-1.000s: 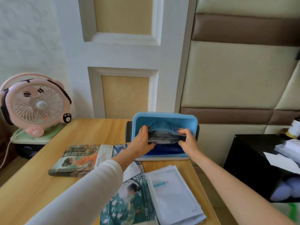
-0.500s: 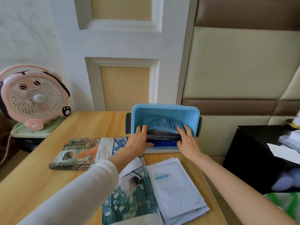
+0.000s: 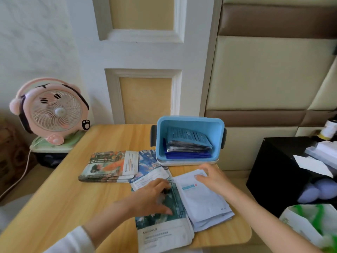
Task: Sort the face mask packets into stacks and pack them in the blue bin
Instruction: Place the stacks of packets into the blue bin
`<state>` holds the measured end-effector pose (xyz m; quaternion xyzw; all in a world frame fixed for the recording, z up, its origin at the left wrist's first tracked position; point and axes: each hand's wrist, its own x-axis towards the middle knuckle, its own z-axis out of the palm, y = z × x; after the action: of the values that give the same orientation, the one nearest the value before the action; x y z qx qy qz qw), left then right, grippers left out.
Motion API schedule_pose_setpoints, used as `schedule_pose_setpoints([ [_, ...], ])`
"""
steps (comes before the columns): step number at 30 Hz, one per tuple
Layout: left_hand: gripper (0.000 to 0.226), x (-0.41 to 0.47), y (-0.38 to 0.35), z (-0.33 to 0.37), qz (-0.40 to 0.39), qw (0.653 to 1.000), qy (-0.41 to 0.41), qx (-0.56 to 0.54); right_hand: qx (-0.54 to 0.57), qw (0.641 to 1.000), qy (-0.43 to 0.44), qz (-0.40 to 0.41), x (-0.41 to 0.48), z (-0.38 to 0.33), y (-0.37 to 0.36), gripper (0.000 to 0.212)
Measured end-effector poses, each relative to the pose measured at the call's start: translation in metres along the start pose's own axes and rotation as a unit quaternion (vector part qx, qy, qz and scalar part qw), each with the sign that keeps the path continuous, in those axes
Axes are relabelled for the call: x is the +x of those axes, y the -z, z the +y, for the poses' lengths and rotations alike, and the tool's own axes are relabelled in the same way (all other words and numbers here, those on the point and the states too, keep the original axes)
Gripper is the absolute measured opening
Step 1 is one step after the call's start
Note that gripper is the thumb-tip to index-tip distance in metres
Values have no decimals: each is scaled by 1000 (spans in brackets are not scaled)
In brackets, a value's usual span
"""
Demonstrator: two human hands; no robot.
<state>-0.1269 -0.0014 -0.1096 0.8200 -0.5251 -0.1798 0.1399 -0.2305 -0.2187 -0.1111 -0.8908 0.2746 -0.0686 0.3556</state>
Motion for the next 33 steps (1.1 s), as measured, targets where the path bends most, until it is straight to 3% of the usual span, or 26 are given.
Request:
schedule_pose_setpoints([
  [3,79,1,-3,3,-7,999,-3,39,-4,998,-56,-8,3,-3,4,44],
  [7,74,1,-9,7,-31,994,7,105,121,985,-96,-71,0,-1,8,13],
  [12,72,-1,-11,9,-46,992,11,118,214,949,-194,-130,2,8,11,39],
  [15,72,-3,-13,7,-42,992,5,121,191,960,-184,-90,4,7,9,29],
  [19,71,-4,-14,6,-22,988,7,151,186,967,-175,-1,17,13,21,35],
  [23,72,-5,-18,7,-21,980,34,193,177,969,-173,1,13,15,23,32],
  [25,73,-6,-18,8,-23,980,40,195,141,978,-155,24,12,14,18,37],
  [28,84,-1,-11,10,-7,982,69,175,-110,985,-78,107,6,8,9,51],
  [31,96,10,0,12,11,979,121,163,-91,980,88,155,-9,-11,-4,34],
  [33,100,16,5,13,-8,977,157,146,-39,981,158,102,-20,-26,-13,24],
])
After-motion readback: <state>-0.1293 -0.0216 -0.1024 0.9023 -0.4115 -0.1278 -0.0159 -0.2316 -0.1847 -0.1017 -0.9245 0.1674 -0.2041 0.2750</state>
